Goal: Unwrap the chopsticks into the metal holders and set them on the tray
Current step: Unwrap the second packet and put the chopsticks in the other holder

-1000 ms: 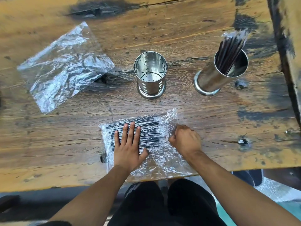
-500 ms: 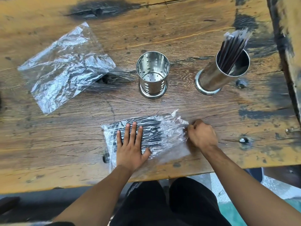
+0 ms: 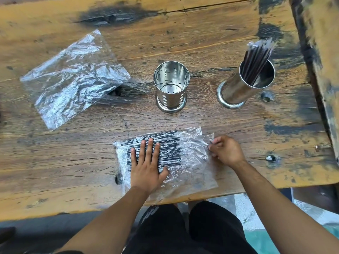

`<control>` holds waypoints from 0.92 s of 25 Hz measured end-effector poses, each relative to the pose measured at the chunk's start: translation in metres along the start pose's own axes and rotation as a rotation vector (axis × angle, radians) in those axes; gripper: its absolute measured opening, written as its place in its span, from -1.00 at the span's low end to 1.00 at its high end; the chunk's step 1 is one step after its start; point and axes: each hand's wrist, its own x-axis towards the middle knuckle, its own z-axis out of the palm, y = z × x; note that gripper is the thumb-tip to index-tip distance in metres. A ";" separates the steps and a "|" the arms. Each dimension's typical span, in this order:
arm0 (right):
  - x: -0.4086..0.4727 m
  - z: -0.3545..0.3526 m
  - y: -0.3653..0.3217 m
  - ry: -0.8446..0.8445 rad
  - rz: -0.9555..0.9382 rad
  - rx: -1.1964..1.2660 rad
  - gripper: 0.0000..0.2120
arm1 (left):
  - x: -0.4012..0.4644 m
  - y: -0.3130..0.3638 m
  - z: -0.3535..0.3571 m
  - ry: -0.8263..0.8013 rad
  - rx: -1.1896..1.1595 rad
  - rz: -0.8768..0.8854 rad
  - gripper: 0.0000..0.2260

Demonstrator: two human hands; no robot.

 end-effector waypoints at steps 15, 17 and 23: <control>-0.016 -0.017 -0.006 -0.347 0.170 -0.089 -0.86 | 0.000 0.001 -0.002 -0.021 -0.004 0.007 -0.18; -0.017 -0.025 0.001 -0.306 0.104 0.016 -0.84 | -0.001 0.001 -0.003 -0.023 -0.010 0.011 -0.19; -0.031 -0.019 0.011 -0.217 0.085 0.162 -0.75 | -0.001 0.000 -0.002 -0.026 -0.025 0.008 -0.19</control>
